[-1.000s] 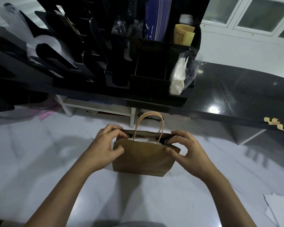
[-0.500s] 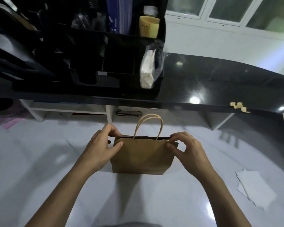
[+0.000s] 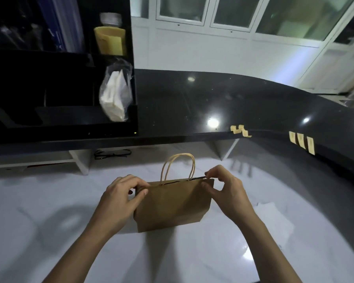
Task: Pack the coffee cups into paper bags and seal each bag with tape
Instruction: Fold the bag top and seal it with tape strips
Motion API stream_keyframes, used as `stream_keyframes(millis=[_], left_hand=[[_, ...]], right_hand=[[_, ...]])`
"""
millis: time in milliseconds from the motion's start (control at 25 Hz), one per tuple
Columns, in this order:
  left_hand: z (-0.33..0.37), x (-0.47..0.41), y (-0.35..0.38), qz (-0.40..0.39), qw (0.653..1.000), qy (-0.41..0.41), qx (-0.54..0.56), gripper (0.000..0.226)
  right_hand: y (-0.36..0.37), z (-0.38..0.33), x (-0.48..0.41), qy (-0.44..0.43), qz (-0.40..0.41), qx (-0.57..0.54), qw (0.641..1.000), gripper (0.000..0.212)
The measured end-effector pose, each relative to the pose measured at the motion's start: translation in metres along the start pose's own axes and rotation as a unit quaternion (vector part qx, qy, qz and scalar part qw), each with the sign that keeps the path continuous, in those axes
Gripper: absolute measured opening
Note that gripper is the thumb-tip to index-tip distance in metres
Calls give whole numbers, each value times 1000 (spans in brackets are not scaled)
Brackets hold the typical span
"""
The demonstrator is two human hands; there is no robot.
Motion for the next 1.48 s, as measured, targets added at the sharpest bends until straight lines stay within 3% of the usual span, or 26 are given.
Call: stream_keyframes(millis=[160,240,320,440,560,640,840,1000,1240,1480], left_hand=[[10,-8,12,6,1000,-12,-14,18],[12,-8,13,9,1000,-19,-16,19],[14,-8,13,11,1000,-23,-18,21],[17,-5,12,15,999,-31,-25,21],[18,-3,12,19,998,-43,-33,19],[19,-1,13,20,998,-49,-36,20],[21,1,13,32,997,-57,-38,21],[21,3,14,34,997,-55,-33,21],[16,4,14,28,998,-51,-31,18],[13,3,12,23,999,-28,-31,19]], right_hand=[[-21,10,-26,24,26,-87,996,15],[-33,24,-45,94,76,-162,979,29],[-35,45,-64,208,103,-283,931,47],[-26,60,-90,332,74,-436,833,64],[-18,63,-113,372,59,-517,768,69],[-16,66,-122,382,62,-535,751,60],[-21,78,-129,388,113,-507,761,21],[-29,76,-125,368,147,-474,786,6],[-35,71,-117,349,161,-481,788,9],[-27,49,-97,304,122,-450,831,12]])
Point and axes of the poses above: each hand's wrist, its own x-axis away from the middle knuckle, its own y-axis out of the palm, z = x × y, the point moved 9 cm from there along -x, towards the middle knuckle, and after that the axes turned 3 degrees about -x, right-handed, at the moved point
